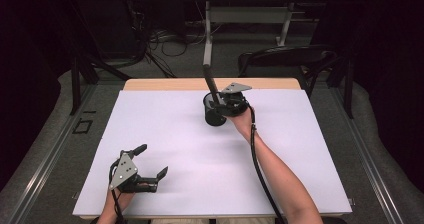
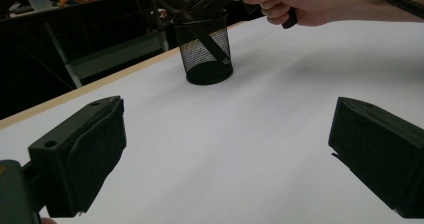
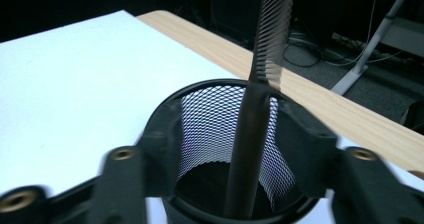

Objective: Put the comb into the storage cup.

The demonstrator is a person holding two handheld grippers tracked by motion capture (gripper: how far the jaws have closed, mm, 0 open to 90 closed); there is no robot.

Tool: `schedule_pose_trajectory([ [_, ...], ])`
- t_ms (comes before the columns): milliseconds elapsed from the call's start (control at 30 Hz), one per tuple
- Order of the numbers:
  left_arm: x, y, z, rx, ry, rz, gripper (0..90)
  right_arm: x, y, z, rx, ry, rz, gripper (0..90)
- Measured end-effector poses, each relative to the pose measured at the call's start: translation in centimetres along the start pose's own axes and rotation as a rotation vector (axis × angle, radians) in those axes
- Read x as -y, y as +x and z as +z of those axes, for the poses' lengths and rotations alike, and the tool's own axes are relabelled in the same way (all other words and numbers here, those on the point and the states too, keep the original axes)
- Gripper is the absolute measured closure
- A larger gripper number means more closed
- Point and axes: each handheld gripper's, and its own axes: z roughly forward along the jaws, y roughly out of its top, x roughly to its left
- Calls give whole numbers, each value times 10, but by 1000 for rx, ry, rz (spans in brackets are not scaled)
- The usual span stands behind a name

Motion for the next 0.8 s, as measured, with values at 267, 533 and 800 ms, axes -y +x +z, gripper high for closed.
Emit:
schedule_pose_trajectory([
  [267,0,0,0,-2,1,-1,19,-3,-2,-15,-52,52,26,245],
  [533,0,0,0,-1,2,1,19,-6,-2,-30,-106,80,47,152],
  [800,0,0,0,-4,1,-1,19,-9,3,-44,-162,99,38,88],
])
